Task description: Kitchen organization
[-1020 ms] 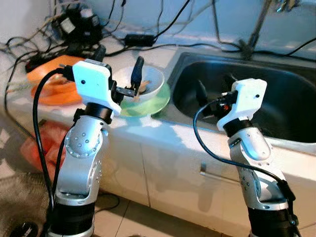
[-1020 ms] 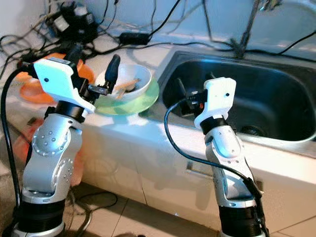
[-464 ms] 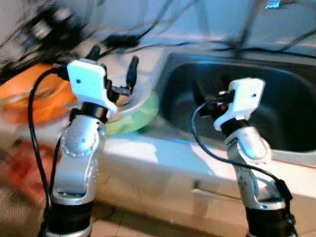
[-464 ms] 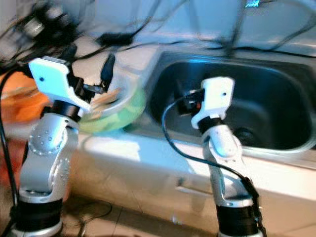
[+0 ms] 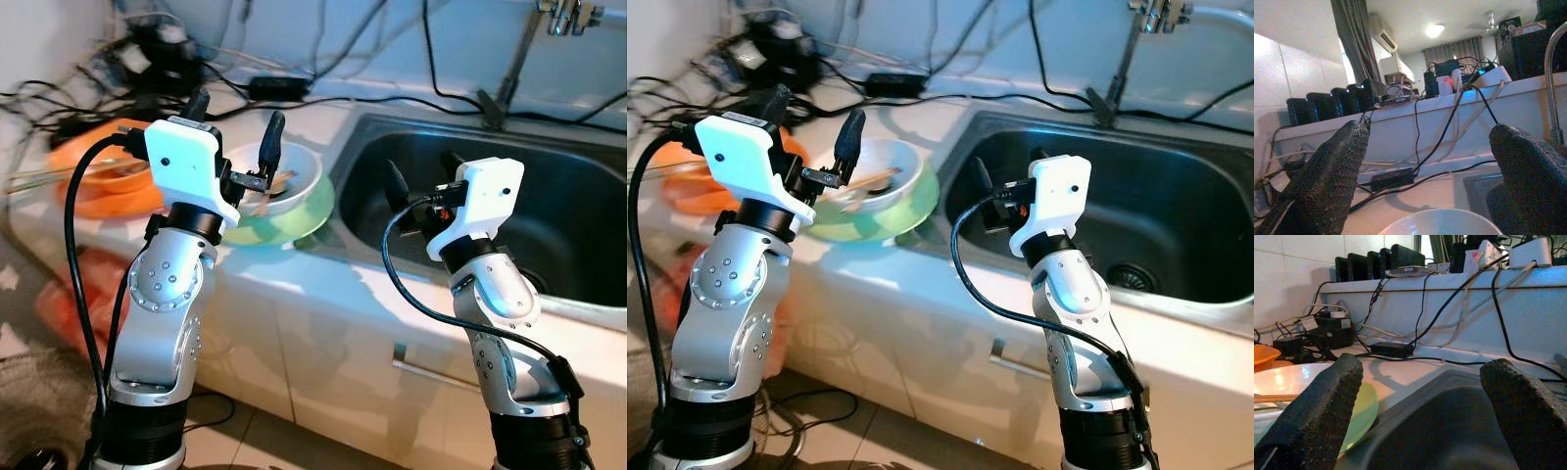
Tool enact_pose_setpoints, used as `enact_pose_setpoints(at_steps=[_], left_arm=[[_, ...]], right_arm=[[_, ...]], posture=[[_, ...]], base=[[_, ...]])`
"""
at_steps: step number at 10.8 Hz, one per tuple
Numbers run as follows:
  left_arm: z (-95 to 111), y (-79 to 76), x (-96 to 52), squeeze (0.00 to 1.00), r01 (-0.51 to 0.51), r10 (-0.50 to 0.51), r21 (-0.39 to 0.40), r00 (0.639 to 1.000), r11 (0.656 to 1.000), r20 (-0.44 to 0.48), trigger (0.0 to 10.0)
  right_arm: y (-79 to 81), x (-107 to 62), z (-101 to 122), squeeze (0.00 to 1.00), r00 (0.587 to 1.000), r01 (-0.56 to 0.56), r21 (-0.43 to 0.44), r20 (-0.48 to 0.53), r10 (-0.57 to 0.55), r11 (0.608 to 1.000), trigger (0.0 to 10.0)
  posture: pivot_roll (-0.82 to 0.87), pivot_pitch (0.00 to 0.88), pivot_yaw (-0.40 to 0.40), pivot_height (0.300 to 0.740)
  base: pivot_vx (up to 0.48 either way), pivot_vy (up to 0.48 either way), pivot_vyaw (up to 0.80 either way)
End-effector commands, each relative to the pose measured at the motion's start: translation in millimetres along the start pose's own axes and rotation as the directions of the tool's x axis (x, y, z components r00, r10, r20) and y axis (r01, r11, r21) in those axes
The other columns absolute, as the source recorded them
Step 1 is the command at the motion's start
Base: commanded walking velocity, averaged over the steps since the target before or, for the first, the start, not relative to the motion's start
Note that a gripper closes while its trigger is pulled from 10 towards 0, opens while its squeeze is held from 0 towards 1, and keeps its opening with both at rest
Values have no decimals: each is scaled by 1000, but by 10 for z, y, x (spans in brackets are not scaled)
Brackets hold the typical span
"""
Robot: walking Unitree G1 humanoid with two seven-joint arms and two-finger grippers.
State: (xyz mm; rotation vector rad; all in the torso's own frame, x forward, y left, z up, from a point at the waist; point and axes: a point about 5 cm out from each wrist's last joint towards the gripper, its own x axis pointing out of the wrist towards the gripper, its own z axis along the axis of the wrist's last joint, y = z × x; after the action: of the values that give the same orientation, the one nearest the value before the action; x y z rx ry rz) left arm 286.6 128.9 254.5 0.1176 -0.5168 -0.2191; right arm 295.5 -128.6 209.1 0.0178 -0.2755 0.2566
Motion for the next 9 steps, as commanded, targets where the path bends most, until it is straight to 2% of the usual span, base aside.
enact_pose_setpoints(at_steps=[1,3,6,9], left_arm=[[8,6,-16,0,-1,1,25,1000,1000,7,10000],[-65,-7,-145,0,38,-38,58,999,998,-6,10000],[-249,24,-301,0,39,-34,69,997,997,-71,10000],[-284,-4,-371,0,47,-41,79,996,996,-81,10000]], right_arm=[[0,-15,-3,0,1000,-1,9,-1,1,1000,10000],[-9,-39,-12,0,1000,-19,7,-13,19,1000,10000],[-11,-68,-10,0,997,-69,8,-33,69,998,10000],[-18,-128,-21,0,996,-79,11,-46,79,997,10000]], posture=[[58,40,70,740],[56,45,69,740],[54,52,64,740],[53,69,60,740]], base=[[0,0,0],[0,0,0],[0,0,0],[0,0,0]])
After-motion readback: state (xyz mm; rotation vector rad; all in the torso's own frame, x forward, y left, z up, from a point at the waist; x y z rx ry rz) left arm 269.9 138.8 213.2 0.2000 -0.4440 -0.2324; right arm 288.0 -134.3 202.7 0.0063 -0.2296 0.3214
